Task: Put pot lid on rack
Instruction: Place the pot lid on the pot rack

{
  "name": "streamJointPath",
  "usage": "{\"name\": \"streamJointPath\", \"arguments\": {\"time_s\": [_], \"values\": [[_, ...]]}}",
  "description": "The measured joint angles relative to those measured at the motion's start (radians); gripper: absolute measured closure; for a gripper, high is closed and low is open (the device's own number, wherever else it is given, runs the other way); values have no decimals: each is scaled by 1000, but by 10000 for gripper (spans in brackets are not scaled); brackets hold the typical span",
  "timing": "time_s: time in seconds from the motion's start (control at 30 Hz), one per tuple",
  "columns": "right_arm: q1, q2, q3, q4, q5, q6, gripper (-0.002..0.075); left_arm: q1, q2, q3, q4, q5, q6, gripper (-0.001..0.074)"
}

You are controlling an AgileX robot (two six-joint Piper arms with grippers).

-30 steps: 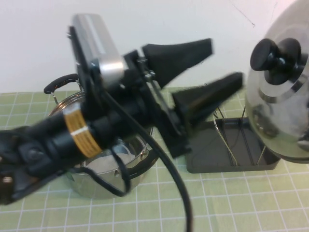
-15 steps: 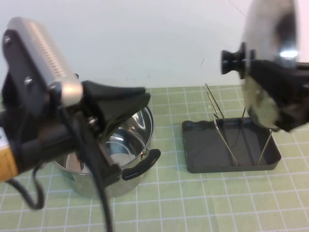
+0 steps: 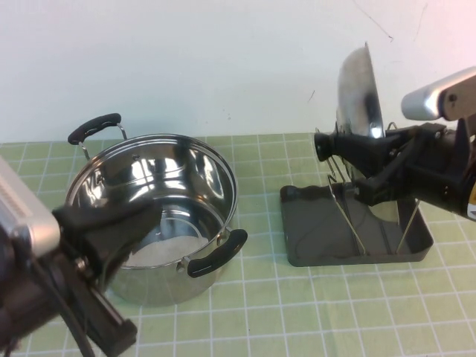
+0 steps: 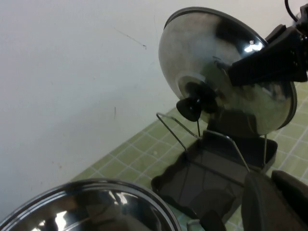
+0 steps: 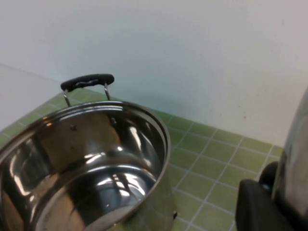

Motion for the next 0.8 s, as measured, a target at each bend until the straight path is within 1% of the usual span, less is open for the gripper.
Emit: {"name": "streamJointPath", "arguments": {"time_s": [0.23,0.53,0.6,0.63,0.67,0.7,0.8], "values": [[0,80,-8,2,4,-5,652,0,-7,65,0,0,-5,734],[0,144,-17,6,2,-17,653,0,-7,69,0,4,-8,734],[0,146,-17,4,2,-21,643,0,-7,69,0,4,-8,734],[-2,146,-17,4,5,-21,627,0,-7,69,0,4,-8,734],[-5,146,-17,4,11,-21,594,0,-7,69,0,4,-8,734],[-7,146,-17,4,18,-21,546,0,-7,69,0,4,-10,734],[-9,148,-17,4,59,-17,371,0,-7,69,0,4,-19,734]]}}
